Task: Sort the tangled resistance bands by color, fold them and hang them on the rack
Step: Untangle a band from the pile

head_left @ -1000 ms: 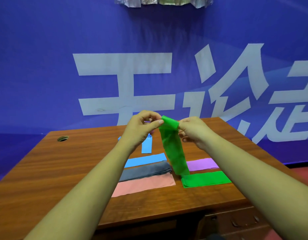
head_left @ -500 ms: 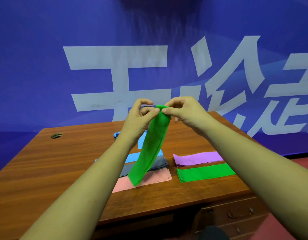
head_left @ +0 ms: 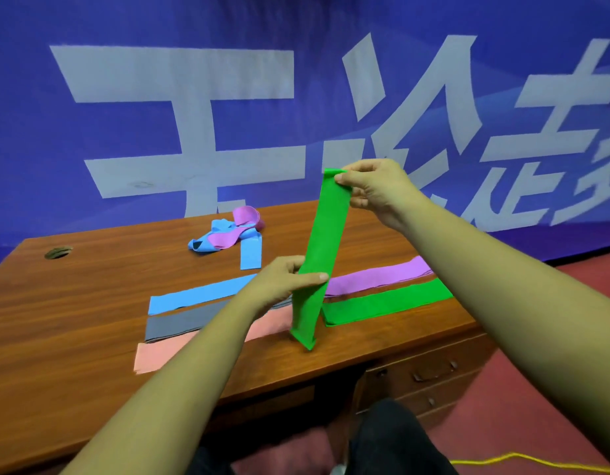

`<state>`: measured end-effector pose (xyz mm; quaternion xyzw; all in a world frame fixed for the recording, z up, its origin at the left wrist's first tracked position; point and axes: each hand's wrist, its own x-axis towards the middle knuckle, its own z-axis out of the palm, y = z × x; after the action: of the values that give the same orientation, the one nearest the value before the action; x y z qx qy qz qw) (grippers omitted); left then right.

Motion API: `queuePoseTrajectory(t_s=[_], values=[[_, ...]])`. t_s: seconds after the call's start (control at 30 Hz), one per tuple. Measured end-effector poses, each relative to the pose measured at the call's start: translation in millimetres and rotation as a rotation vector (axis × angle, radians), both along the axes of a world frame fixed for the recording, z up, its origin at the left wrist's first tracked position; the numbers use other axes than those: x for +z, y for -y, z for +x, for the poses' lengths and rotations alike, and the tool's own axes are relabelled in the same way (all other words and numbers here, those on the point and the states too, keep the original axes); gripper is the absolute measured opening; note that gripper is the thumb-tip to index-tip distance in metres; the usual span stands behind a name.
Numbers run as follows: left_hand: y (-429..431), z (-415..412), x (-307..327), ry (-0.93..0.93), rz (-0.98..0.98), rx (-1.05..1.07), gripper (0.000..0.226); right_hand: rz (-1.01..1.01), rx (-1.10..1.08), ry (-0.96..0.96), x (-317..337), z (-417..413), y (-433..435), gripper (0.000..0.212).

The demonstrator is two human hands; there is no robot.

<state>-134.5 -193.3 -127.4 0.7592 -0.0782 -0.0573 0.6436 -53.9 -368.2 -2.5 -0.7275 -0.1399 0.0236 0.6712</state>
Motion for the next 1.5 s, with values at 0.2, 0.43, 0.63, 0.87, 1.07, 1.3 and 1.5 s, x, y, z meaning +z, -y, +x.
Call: queuePoseTrajectory(t_s=[0.2, 0.43, 0.63, 0.87, 1.07, 1.3, 1.5], values=[[9, -4, -23, -0.139, 0.053, -0.092, 0.023, 0.081, -0.226, -0.166, -34, 20, 42, 0.011], [12, 4, -42, -0.146, 0.264, -0.040, 0.010, 0.091, -0.394, -0.377, -86, 25, 99, 0.010], [15, 15, -55, -0.144, 0.273, -0.005, 0.010, 0.081, -0.532, -0.420, -122, 32, 144, 0.016], [27, 33, -71, -0.132, 0.272, 0.216, 0.007, -0.137, -0.565, -0.476, -162, 47, 175, 0.013], [33, 38, -81, 0.052, 0.583, 0.293, 0.022, -0.424, -0.575, -0.298, -194, 50, 186, 0.021], [43, 36, -86, 0.154, 0.703, 0.364, 0.014, -0.562, -0.602, -0.196, -216, 49, 189, 0.015], [47, 41, -94, 0.174, 0.783, 0.265, 0.015, -0.640, -0.665, -0.136, -222, 48, 191, 0.008]])
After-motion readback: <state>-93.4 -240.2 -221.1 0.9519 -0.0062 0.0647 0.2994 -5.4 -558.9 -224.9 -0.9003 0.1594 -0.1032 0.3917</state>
